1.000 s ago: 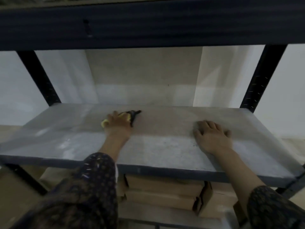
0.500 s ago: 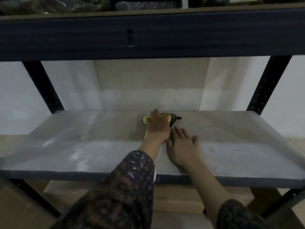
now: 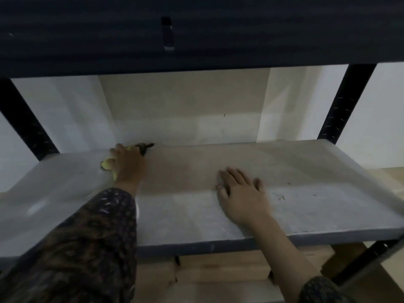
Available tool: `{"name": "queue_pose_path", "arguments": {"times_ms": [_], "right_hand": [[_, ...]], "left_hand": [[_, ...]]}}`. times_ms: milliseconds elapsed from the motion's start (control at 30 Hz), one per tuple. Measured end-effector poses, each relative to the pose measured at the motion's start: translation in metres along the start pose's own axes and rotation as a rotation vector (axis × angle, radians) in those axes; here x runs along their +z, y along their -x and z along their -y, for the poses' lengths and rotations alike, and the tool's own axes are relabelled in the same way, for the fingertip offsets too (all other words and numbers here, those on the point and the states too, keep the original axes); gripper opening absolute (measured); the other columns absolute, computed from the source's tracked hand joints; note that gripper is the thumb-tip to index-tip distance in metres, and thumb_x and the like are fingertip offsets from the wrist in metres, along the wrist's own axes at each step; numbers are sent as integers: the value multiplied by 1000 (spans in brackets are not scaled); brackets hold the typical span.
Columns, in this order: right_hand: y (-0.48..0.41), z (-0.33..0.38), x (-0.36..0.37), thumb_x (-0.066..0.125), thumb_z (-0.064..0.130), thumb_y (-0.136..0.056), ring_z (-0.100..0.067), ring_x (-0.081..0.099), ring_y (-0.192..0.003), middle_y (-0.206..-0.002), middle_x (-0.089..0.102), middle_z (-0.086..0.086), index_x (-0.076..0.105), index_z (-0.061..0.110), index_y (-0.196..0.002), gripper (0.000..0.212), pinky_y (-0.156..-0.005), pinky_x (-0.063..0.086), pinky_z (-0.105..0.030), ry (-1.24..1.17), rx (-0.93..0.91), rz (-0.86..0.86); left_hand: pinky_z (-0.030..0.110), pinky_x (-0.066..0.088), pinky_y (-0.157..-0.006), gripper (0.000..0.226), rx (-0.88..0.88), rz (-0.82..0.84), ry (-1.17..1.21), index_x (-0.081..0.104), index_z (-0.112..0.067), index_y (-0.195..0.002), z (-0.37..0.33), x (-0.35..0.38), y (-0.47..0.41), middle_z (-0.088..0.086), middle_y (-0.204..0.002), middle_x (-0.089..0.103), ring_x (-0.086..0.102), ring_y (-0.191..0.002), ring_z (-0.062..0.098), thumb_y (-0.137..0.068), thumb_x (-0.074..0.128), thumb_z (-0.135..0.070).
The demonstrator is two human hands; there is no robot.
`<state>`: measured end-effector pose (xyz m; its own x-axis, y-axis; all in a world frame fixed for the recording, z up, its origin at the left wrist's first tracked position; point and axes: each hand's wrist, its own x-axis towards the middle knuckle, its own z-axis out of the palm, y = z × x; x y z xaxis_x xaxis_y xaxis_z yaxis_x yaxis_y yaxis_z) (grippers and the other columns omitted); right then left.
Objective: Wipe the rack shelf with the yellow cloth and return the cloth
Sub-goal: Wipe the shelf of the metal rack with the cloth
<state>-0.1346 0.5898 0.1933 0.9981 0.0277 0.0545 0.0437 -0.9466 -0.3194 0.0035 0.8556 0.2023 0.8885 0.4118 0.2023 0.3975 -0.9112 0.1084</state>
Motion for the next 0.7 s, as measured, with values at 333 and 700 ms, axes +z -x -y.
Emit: {"name": "queue_pose_path", "arguments": {"times_ms": [333,700], "right_hand": [[5,51,2,24,35,-100,-15,-2,-150,-162,5,5,12,24,-153,55,-117,-3,-55,-22,32,-32],[10,63,12,22,38,-101,-15,6,-149,-161,10,6,18,24,-151,53,-118,7,-54,-4,48,28]], "left_hand": [[48,31,-105,48,432,179,88,34,-33,-143,-71,-35,107,17,-150,24,26,-136,37,-95,44,-31],[52,41,-86,42,-29,155,-137,40,-31,-136,114,-38,52,12,-127,37,38,-118,35,-94,45,-27]]}}
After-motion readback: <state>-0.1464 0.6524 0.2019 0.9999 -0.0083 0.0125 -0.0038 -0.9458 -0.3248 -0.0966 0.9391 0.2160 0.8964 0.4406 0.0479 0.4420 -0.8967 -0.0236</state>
